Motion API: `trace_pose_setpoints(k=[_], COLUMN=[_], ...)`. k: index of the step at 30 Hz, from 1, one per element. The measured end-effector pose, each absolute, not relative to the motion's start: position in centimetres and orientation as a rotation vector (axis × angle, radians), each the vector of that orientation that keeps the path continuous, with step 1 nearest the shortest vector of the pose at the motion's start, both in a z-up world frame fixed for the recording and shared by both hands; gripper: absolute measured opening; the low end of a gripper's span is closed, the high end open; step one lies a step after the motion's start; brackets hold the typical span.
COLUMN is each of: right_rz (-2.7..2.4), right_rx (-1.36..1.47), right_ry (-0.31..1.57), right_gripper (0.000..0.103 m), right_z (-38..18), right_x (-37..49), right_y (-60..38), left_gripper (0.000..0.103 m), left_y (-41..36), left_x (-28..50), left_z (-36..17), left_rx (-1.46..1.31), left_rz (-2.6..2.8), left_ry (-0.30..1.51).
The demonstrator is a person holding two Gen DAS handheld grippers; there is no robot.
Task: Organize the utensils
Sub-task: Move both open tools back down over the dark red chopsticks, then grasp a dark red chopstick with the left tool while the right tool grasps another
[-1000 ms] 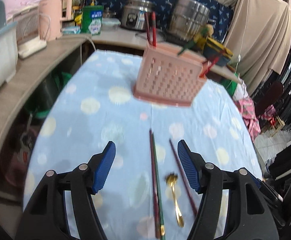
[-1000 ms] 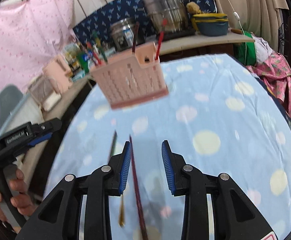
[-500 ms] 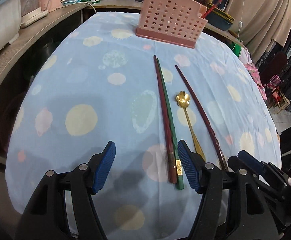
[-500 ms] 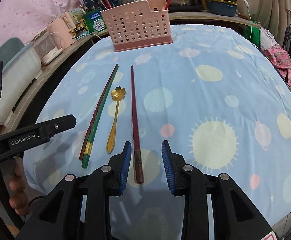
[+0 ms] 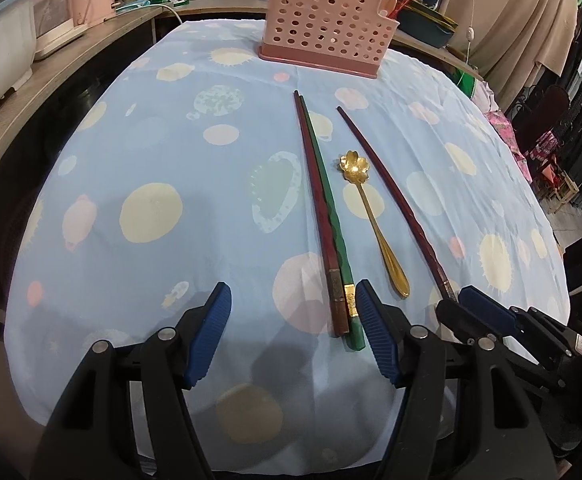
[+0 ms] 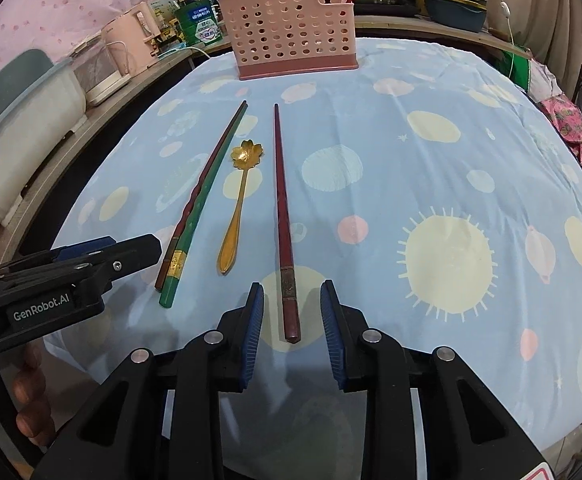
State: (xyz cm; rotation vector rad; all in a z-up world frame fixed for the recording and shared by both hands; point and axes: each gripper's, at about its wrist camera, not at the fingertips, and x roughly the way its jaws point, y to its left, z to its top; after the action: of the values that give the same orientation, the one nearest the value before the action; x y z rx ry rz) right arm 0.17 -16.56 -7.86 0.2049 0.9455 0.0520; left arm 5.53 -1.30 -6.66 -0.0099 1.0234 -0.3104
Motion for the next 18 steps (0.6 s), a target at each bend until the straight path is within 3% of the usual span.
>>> trace_pose_setpoints(k=[6, 18], right_rz=[0.032, 0.023], right_rx=[0.209, 0.224], right_ry=[0.946, 0.942], right_gripper=[0.010, 0.008], right_z=[-8.04, -8.13], right_x=[0.10, -0.03], right_y=[-16.95, -17.30], left_gripper=[0.061, 0.061], left_y=[-1.64, -2.16], left_x=[5.54, 5.77], left_z=[-7.14, -7.68], left_rx=[0.019, 0.063], left_rz=[-0.302, -0.280], left_ry=[1.026, 1.004])
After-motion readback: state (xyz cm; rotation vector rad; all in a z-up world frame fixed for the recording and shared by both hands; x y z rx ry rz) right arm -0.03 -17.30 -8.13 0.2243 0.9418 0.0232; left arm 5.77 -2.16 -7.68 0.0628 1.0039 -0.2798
